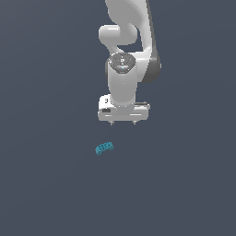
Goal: Pick up the object and move it to a goal position.
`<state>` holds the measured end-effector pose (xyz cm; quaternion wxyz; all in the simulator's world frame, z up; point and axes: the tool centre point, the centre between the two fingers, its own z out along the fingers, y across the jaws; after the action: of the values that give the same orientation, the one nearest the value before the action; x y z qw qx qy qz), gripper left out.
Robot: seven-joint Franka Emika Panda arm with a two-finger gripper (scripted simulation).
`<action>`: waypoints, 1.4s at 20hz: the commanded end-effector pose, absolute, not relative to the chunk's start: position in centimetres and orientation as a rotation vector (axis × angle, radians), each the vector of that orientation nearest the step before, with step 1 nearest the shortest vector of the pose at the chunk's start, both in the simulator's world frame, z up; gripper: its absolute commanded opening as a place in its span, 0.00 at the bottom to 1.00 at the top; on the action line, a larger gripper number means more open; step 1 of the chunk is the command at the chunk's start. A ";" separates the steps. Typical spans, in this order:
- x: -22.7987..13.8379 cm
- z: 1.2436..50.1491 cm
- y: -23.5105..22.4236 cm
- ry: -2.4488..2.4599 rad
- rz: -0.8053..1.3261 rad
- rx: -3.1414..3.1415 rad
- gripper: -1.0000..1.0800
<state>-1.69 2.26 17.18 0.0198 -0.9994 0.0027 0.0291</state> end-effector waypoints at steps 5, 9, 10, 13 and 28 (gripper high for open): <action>-1.5 16.8 2.0 0.066 0.091 -3.100 0.96; -1.2 16.3 1.6 0.158 0.090 -3.095 0.96; -1.1 16.2 1.4 0.187 0.089 -3.094 0.96; -0.7 15.6 1.0 0.291 0.088 -3.086 0.96; 1.7 11.4 -2.7 1.013 0.064 -2.943 0.96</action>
<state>1.44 -2.26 11.86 0.0154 -0.9532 0.3012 0.0220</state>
